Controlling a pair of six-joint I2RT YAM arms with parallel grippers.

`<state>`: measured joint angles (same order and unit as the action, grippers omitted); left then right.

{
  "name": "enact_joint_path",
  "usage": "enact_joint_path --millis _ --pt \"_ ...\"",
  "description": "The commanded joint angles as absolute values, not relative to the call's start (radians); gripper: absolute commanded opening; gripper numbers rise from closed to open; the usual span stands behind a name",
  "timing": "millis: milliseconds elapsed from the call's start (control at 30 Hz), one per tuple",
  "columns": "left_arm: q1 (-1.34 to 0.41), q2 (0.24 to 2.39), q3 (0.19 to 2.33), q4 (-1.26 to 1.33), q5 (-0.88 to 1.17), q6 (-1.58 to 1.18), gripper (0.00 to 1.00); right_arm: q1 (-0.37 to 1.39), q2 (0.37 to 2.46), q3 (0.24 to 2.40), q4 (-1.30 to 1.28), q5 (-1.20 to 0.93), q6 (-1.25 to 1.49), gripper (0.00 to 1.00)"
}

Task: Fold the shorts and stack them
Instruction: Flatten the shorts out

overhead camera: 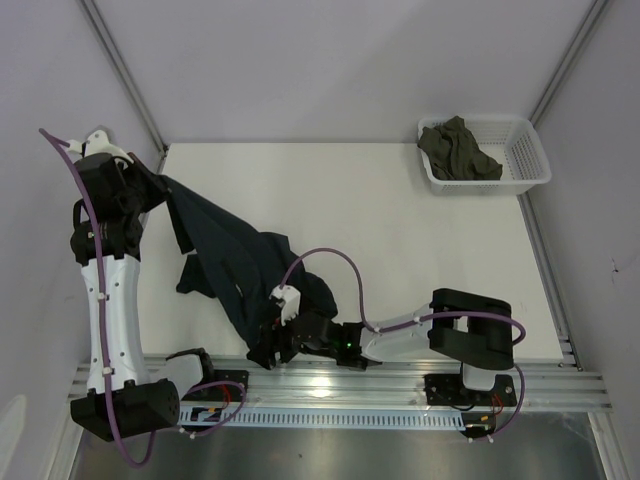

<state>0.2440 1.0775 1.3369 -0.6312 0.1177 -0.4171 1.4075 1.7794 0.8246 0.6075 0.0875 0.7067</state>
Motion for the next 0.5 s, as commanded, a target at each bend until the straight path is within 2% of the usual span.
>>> enact_joint_path --millis 0,267,467 --pt "0.256 1.051 1.336 -0.598 0.141 -0.402 0.00 1.393 1.805 0.854 0.687 0.106 0.719 0.72" --pt "0.256 1.049 1.327 -0.597 0.155 -0.402 0.00 1.396 1.845 0.951 0.542 0.208 0.669 0.70" --pt "0.256 1.049 1.327 -0.595 0.158 -0.400 0.00 1.397 1.855 0.959 0.544 0.238 0.660 0.59"
